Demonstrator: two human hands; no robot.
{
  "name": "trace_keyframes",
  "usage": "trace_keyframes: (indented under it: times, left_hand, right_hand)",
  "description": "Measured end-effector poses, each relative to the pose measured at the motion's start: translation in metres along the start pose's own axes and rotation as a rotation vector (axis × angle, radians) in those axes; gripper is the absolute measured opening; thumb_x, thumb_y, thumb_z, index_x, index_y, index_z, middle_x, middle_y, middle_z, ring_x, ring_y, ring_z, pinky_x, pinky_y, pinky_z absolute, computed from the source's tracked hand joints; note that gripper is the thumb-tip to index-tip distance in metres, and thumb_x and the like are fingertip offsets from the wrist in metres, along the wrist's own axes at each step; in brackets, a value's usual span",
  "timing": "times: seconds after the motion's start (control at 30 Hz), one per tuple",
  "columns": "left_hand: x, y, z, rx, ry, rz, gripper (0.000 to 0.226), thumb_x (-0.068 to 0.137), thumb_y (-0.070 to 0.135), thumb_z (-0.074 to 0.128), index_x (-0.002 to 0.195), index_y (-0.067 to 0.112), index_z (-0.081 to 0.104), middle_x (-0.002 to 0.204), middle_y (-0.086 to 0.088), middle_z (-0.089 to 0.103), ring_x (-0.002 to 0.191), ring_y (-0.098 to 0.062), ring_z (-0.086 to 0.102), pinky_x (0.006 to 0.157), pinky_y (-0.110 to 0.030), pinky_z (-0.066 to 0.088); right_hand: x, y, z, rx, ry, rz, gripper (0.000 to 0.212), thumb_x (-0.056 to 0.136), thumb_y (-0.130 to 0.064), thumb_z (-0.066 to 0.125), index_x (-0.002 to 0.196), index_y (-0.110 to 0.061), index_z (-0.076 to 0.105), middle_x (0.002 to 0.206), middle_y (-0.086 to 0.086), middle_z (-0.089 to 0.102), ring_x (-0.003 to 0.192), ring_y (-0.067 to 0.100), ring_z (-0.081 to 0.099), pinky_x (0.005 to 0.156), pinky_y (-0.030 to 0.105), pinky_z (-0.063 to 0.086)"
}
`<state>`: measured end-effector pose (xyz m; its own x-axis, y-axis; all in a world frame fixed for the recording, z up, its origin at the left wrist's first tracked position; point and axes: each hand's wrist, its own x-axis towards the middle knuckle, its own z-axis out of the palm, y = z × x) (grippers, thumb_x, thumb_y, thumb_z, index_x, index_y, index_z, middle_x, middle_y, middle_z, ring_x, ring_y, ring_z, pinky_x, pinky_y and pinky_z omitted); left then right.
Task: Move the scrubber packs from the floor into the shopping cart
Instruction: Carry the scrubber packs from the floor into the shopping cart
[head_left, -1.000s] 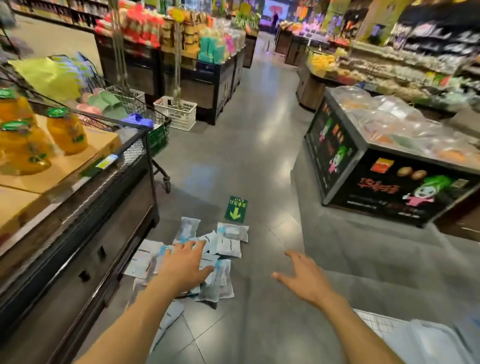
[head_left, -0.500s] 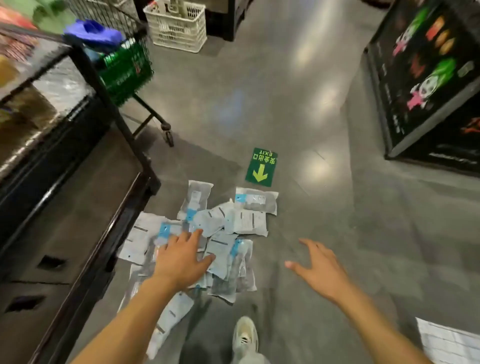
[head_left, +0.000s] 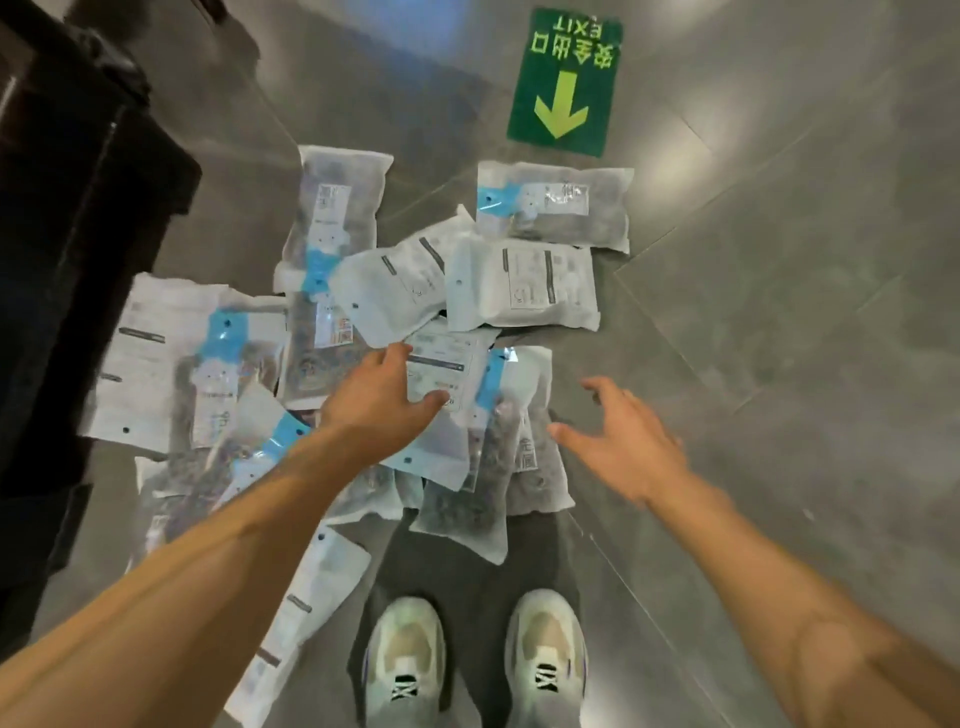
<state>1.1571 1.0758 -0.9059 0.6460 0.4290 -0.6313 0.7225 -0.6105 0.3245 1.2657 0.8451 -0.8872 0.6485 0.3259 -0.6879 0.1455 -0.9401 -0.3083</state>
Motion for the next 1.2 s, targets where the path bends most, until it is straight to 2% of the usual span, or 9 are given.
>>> trace_keyframes:
  times: [0.23, 0.37, 0.53, 0.63, 0.7, 0.8, 0.97, 1.13, 1.2]
  left_hand:
    - [0.071, -0.029, 0.066, -0.332, 0.056, -0.176, 0.087, 0.069, 0.076, 0.062, 0.14, 0.028, 0.048, 0.139, -0.004, 0.059, 0.129, -0.034, 0.054, 0.107, -0.054, 0.046]
    - [0.095, -0.016, 0.084, -0.344, 0.105, -0.333, 0.099, 0.072, 0.076, 0.072, 0.144, 0.015, 0.04, 0.145, -0.014, 0.053, 0.138, -0.041, 0.044, 0.109, -0.052, 0.043]
    - [0.103, -0.008, 0.09, -0.171, 0.069, -0.424, 0.121, 0.064, 0.067, 0.084, 0.152, 0.008, 0.025, 0.157, -0.019, 0.035, 0.147, -0.04, 0.027, 0.114, -0.056, 0.036]
    - [0.104, -0.016, 0.088, -0.219, 0.021, -0.448, 0.11, 0.057, 0.063, 0.091, 0.141, 0.01, 0.043, 0.149, -0.013, 0.05, 0.138, -0.038, 0.044, 0.111, -0.054, 0.042]
    - [0.097, -0.02, 0.085, -0.334, -0.016, -0.427, 0.077, 0.057, 0.057, 0.094, 0.114, 0.018, 0.06, 0.129, -0.003, 0.066, 0.122, -0.031, 0.06, 0.105, -0.045, 0.048]
    - [0.079, -0.025, 0.077, -0.659, -0.065, -0.44, 0.053, 0.059, 0.034, 0.099, 0.098, 0.019, 0.065, 0.106, 0.001, 0.074, 0.101, -0.024, 0.07, 0.095, -0.041, 0.056]
    - [0.017, -0.018, 0.045, -1.098, -0.217, -0.361, 0.054, 0.069, 0.003, 0.09, 0.116, 0.013, 0.065, 0.104, -0.006, 0.08, 0.091, -0.024, 0.078, 0.082, -0.044, 0.063]
    - [-0.06, 0.008, -0.035, -1.116, -0.159, -0.176, 0.054, 0.074, -0.003, 0.084, 0.116, 0.02, 0.06, 0.102, -0.004, 0.08, 0.091, -0.022, 0.078, 0.078, -0.039, 0.062]
    - [-0.094, 0.026, -0.086, -1.059, -0.166, -0.075, 0.054, 0.076, 0.0, 0.084, 0.12, 0.021, 0.063, 0.106, -0.002, 0.079, 0.096, -0.022, 0.077, 0.083, -0.039, 0.061]
  right_hand:
    - [0.062, 0.011, 0.091, 0.328, 0.039, 0.13, 0.074, 0.086, -0.066, 0.066, 0.145, -0.029, 0.041, 0.137, 0.0, 0.06, 0.128, 0.028, 0.056, 0.104, 0.051, 0.046]
    - [0.082, 0.003, 0.127, 0.705, 0.023, 0.281, 0.033, 0.09, -0.042, 0.075, 0.112, -0.022, 0.061, 0.1, -0.006, 0.068, 0.092, 0.017, 0.065, 0.077, 0.03, 0.052]
    - [0.098, -0.002, 0.168, 1.009, -0.037, 0.211, 0.039, 0.085, -0.032, 0.081, 0.121, -0.024, 0.071, 0.105, -0.006, 0.079, 0.1, 0.019, 0.076, 0.089, 0.042, 0.062]
    - [0.099, -0.001, 0.175, 1.048, -0.097, 0.233, 0.037, 0.088, -0.03, 0.08, 0.122, -0.02, 0.071, 0.108, -0.002, 0.079, 0.1, 0.021, 0.075, 0.089, 0.046, 0.062]
    - [0.093, 0.004, 0.175, 1.054, -0.085, 0.244, 0.045, 0.088, -0.033, 0.078, 0.129, -0.022, 0.065, 0.116, -0.002, 0.076, 0.107, 0.023, 0.072, 0.093, 0.048, 0.06]
    - [0.077, 0.012, 0.165, 0.99, -0.037, 0.251, 0.052, 0.088, -0.044, 0.074, 0.133, -0.026, 0.056, 0.12, -0.003, 0.072, 0.11, 0.023, 0.069, 0.095, 0.05, 0.058]
    - [0.023, 0.014, 0.112, 1.009, -0.012, 0.184, 0.037, 0.098, -0.038, 0.066, 0.132, -0.03, 0.054, 0.125, -0.007, 0.068, 0.116, 0.015, 0.066, 0.1, 0.046, 0.054]
    - [-0.04, -0.01, 0.01, 1.123, 0.085, 0.106, 0.028, 0.101, -0.024, 0.062, 0.128, -0.025, 0.055, 0.116, -0.003, 0.072, 0.102, 0.011, 0.073, 0.075, 0.025, 0.06]
    - [-0.071, -0.031, -0.046, 1.178, 0.107, 0.081, 0.024, 0.101, -0.023, 0.061, 0.124, -0.028, 0.056, 0.114, -0.002, 0.074, 0.096, 0.012, 0.075, 0.075, 0.031, 0.06]
